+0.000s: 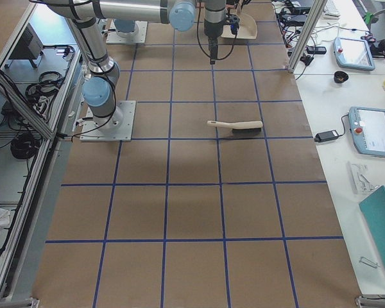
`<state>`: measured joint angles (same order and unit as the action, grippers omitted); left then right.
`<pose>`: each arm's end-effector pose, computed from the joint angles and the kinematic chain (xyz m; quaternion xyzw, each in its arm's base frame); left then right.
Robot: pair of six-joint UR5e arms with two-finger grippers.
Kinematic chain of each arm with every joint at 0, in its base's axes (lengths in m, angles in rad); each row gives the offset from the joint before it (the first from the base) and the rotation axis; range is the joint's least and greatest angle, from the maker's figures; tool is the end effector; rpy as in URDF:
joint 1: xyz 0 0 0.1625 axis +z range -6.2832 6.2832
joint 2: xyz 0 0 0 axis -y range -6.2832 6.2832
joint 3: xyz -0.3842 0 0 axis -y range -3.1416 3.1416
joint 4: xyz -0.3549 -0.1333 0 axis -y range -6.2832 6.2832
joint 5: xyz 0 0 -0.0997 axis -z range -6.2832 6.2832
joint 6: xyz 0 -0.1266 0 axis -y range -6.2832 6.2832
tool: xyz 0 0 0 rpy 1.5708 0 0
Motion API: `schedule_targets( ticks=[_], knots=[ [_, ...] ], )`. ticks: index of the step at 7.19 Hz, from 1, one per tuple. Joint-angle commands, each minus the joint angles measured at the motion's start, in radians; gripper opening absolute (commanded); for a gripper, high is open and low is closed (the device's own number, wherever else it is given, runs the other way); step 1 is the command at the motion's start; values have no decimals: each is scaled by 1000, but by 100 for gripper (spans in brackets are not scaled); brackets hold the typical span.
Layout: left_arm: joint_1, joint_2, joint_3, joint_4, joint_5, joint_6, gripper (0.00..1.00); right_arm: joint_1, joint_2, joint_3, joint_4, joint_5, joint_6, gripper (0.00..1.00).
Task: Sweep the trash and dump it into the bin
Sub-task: 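Return the dustpan to the table with the left gripper while the right lowers the brush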
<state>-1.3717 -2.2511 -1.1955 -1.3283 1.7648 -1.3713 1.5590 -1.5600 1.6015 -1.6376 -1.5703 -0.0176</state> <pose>0.0262 -0.6802 0.2244 -0.7012 0.7057 -0.0276 0.0979 0.1279 -0.4632 0.4079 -0.0029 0.9999 -0.0127 0.0001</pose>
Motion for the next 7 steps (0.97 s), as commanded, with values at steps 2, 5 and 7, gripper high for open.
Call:
schedule_targets(
  ticks=[2,5,7],
  knots=[
    [-12,86,-200,178,21,-15,0,29,-2,0,18,-4,41,100],
    [-15,111,-239,190,47,-23,0,27,-9,2,19,3,41,100],
    [-27,120,-271,193,44,-31,0,27,-8,3,19,0,41,100]
  ],
)
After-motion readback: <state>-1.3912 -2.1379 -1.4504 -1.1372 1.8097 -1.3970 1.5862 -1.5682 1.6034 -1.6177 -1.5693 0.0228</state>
